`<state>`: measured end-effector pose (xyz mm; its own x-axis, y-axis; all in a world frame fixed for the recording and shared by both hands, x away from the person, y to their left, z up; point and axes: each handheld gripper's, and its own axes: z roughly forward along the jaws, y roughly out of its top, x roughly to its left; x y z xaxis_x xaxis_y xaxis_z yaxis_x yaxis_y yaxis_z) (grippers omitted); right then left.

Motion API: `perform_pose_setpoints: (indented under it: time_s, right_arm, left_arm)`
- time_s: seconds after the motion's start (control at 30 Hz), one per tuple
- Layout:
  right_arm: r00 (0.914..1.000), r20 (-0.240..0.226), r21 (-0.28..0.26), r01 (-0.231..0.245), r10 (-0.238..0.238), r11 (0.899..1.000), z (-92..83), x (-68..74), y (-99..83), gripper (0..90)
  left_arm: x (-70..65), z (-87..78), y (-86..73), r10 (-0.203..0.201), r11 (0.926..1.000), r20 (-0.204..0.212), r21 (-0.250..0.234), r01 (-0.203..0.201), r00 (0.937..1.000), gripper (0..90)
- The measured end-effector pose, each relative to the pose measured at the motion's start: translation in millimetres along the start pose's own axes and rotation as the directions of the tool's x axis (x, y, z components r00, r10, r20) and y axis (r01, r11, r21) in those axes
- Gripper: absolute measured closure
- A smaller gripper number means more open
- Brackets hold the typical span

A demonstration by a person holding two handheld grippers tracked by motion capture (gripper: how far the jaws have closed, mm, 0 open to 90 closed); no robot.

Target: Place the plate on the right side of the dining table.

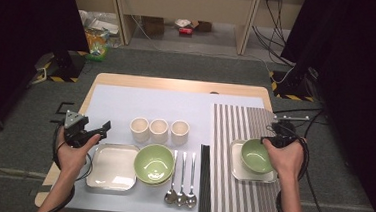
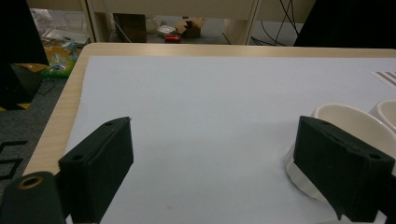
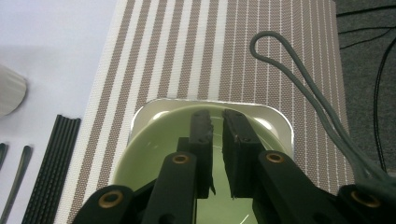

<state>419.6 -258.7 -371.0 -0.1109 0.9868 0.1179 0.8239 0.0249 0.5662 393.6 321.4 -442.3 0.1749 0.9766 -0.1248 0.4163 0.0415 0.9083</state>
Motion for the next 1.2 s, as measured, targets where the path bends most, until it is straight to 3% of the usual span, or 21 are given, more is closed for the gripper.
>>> perform_pose_setpoints:
  time_s: [0.83,1.2]
  right_arm:
    - [0.9981,-0.035,-0.001,0.052,-0.052,0.999,5.3,25.8,7.0,83.9]
    - [0.9949,-0.059,0.018,0.082,-0.081,0.996,13.7,47.7,9.4,84.0]
  left_arm:
    - [0.7,-1.0,0.2,0.002,1.0000,0.000,-0.001,-0.002,1.0000,11.5]
    - [1.4,-1.5,0.5,0.001,1.0000,-0.001,-0.003,-0.001,1.0000,11.5]
